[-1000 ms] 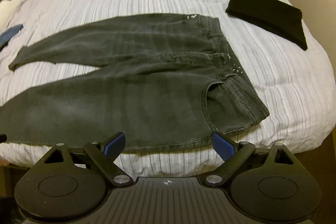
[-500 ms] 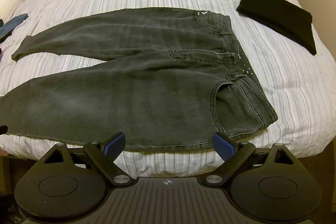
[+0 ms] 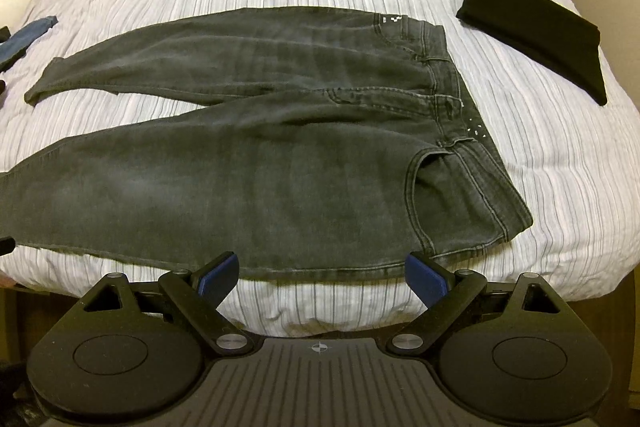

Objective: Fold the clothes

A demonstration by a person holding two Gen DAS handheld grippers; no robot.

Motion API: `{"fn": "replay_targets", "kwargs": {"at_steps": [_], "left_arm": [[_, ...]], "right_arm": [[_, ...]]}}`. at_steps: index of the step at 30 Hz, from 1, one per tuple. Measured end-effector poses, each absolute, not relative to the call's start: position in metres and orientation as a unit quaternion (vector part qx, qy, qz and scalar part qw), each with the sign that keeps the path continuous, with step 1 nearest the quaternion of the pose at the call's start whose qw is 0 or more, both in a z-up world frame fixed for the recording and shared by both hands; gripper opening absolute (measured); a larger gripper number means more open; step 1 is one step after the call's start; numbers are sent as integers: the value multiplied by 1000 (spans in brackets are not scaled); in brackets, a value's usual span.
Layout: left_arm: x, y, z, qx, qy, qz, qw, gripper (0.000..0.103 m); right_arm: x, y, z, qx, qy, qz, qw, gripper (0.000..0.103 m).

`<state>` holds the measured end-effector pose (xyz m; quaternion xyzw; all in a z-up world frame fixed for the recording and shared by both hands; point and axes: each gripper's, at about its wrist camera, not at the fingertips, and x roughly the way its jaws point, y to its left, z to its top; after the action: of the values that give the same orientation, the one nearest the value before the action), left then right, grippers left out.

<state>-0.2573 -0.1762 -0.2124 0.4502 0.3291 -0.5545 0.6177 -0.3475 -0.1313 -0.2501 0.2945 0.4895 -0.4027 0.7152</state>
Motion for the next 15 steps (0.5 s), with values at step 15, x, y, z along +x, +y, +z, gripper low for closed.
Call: {"fn": "replay_targets", "kwargs": {"at_steps": [15], "left_arm": [[-256, -164, -214, 446, 337, -546, 624, 86]], "right_arm": [[-343, -125, -256, 292, 498, -393, 716, 92]]}}
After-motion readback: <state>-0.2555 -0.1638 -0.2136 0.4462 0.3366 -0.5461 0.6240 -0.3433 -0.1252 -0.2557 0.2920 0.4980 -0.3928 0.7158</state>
